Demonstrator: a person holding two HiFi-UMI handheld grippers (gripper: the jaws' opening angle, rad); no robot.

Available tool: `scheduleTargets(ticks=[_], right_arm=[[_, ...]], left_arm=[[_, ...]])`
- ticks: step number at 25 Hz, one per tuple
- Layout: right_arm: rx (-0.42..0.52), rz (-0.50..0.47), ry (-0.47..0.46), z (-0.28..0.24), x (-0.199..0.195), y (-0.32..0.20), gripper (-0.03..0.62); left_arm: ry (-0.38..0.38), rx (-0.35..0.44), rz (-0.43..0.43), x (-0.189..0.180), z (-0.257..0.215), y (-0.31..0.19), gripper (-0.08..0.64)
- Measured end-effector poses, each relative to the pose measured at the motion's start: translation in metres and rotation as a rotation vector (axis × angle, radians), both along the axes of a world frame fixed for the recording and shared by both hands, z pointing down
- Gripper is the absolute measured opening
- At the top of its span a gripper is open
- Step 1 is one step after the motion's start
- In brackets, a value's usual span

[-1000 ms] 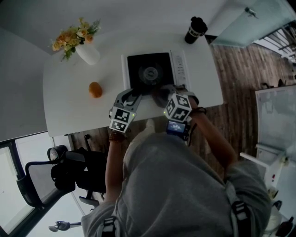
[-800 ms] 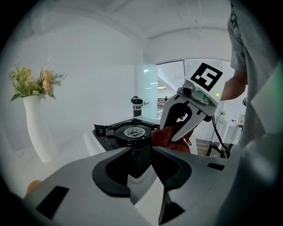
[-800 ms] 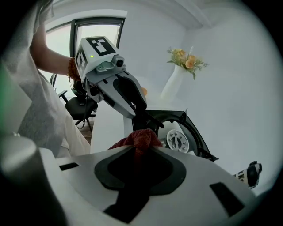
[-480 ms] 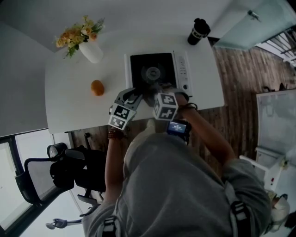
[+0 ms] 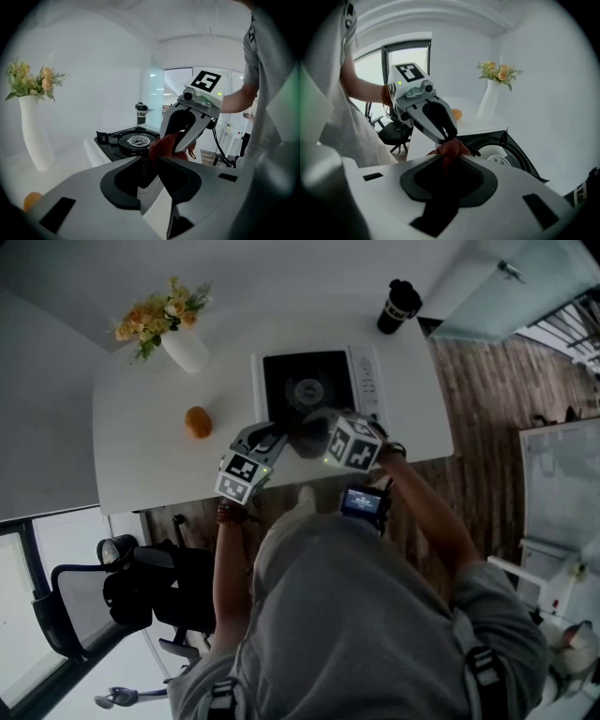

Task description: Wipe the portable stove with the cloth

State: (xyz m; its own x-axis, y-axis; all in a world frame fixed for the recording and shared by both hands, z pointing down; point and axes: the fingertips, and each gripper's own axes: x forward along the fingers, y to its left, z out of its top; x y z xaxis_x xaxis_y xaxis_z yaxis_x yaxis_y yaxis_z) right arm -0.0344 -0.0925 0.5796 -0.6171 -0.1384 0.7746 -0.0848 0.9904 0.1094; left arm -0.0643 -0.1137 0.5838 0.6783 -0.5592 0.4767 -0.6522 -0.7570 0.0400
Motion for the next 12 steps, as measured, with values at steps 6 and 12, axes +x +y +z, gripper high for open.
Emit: scheduleTargets(ticks=[6, 12], right_arm=[[0.000, 0.123, -0.186, -0.061, 0.045, -0.070, 0.095], [0.042, 0.270, -0.075, -0.049, 0.081, -0.178, 0.096]], left_arm=[[-0.032, 0.039, -0.028, 0.002, 0.002, -0.001, 0.133], [-0.041, 0.043, -0.070, 0.000, 0.004, -0.001, 0.138]])
